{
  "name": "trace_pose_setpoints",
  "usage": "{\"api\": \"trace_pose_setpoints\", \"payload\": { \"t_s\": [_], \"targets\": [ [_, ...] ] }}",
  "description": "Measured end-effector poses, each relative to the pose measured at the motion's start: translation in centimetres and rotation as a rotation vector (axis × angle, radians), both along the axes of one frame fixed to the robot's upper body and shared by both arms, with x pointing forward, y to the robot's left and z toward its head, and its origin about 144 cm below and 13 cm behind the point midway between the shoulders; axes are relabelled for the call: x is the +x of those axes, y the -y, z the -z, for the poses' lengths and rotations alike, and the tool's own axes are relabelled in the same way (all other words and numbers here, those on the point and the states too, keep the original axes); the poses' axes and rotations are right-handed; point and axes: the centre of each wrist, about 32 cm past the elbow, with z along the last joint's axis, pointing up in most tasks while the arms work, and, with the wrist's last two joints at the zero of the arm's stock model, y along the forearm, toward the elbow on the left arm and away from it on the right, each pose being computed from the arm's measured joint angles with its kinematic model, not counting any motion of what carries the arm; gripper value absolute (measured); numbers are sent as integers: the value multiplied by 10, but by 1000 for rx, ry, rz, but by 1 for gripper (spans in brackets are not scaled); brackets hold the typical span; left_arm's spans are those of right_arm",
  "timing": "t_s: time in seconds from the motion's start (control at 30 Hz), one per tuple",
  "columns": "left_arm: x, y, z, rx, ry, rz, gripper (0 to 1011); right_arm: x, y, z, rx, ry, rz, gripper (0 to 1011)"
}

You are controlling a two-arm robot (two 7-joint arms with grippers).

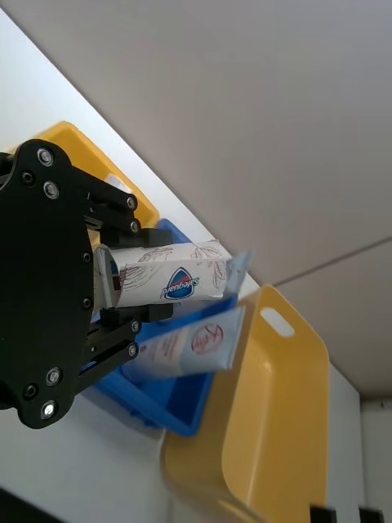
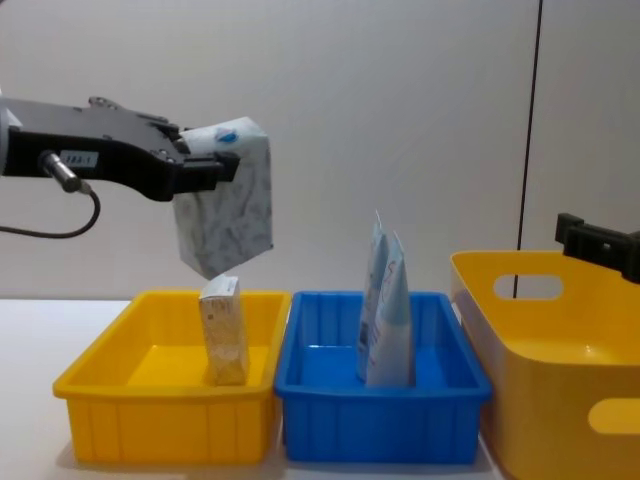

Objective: Bimanual collaborative sorting of washing and personal care products

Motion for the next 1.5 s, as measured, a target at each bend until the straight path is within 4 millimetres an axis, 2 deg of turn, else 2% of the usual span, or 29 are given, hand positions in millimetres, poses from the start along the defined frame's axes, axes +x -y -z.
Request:
{"api": "trace_pose_setpoints", "payload": {
  "t_s": [0.63,1.03,1.5],
  "targets": [
    [-4,-4,-10,-14,-8,311,356,0,0,0,0,0,0,1000],
    [-3,2,-10,-22,-27,515,356,0,0,0,0,0,0,1000],
    [-4,12,-5,-26,-40,639,356,0,0,0,0,0,0,1000]
  ]
}}
